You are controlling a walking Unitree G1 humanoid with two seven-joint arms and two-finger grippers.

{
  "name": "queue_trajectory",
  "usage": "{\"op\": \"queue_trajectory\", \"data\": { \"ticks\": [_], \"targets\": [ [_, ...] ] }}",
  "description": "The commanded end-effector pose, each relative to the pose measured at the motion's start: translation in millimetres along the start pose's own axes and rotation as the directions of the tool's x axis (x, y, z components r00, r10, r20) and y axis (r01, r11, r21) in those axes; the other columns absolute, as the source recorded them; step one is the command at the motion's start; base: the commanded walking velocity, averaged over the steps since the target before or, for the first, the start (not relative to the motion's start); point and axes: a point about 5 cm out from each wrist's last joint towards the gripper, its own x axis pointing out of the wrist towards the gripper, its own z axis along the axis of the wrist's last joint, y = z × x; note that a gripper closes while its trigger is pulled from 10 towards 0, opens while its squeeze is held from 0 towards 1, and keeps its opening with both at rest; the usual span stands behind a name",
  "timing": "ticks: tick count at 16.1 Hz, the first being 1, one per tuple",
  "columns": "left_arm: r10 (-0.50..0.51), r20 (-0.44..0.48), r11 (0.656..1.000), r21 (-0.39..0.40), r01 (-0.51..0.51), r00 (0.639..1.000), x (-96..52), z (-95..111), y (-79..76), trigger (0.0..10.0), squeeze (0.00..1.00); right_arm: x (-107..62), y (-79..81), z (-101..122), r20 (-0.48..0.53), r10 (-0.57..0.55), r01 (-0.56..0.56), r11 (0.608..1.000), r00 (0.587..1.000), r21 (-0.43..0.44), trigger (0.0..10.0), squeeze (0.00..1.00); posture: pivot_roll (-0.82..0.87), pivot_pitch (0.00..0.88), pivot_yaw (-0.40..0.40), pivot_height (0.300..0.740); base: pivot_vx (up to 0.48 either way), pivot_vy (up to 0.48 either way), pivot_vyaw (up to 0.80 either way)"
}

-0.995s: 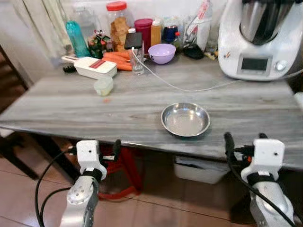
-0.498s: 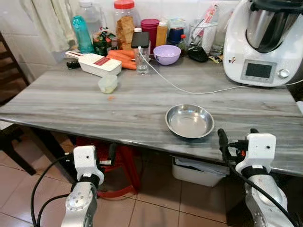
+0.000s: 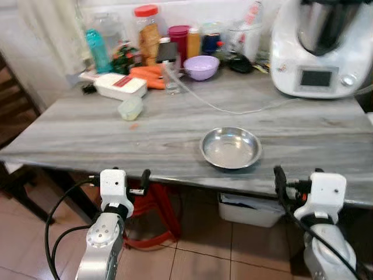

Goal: Setting the table

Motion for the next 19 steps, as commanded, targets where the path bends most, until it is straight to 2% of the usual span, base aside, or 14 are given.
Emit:
{"op": "queue_trajectory", "data": {
  "ticks": [1,4,6,12,16,19],
  "targets": [
    [-0.005,-0.006,1.000,0.005,0.005,1.000,3.4,1,2.3,10.0,0.00,-2.3,1.1,2,0.017,-0.011,0.011,1.000,1.000,0.014,10.0,0.00,-0.15,0.000,0.121,0.740,-0.259,0.000,0.00],
    [0.013,0.008,1.000,-0.011,-0.012,1.000,6.2,4,-1.4,10.0,0.00,2.4,1.5,1,0.009,-0.002,0.002,1.000,1.000,0.027,10.0,0.00,-0.15,0.000,0.112,0.740,-0.306,0.000,0.00],
    [-0.015,0.009,1.000,-0.012,0.015,1.000,4.5,3,-6.4,10.0,0.00,7.5,-0.3,6,0.025,0.004,-0.004,1.000,1.000,0.020,10.0,0.00,-0.14,0.000,0.106,0.740,-0.317,0.000,0.00],
    [-0.012,0.026,1.000,0.003,0.011,1.000,6.1,9,-3.1,10.0,0.00,12.1,7.8,7,0.034,0.017,-0.018,0.999,0.999,0.042,10.0,0.00,-0.12,0.000,0.109,0.740,-0.319,0.000,0.00],
    [-0.017,0.022,1.000,0.004,0.017,1.000,6.4,9,-1.8,10.0,0.00,13.6,5.1,4,0.013,-0.027,0.026,0.999,1.000,0.042,10.0,0.00,-0.11,0.000,0.111,0.740,-0.321,0.000,0.00],
    [-0.034,0.029,0.999,0.001,0.034,0.999,6.9,10,-4.8,10.0,0.00,13.7,5.1,4,0.018,-0.016,0.016,0.999,1.000,0.042,10.0,0.00,-0.12,0.000,0.111,0.740,-0.314,0.000,0.00]
  ]
}}
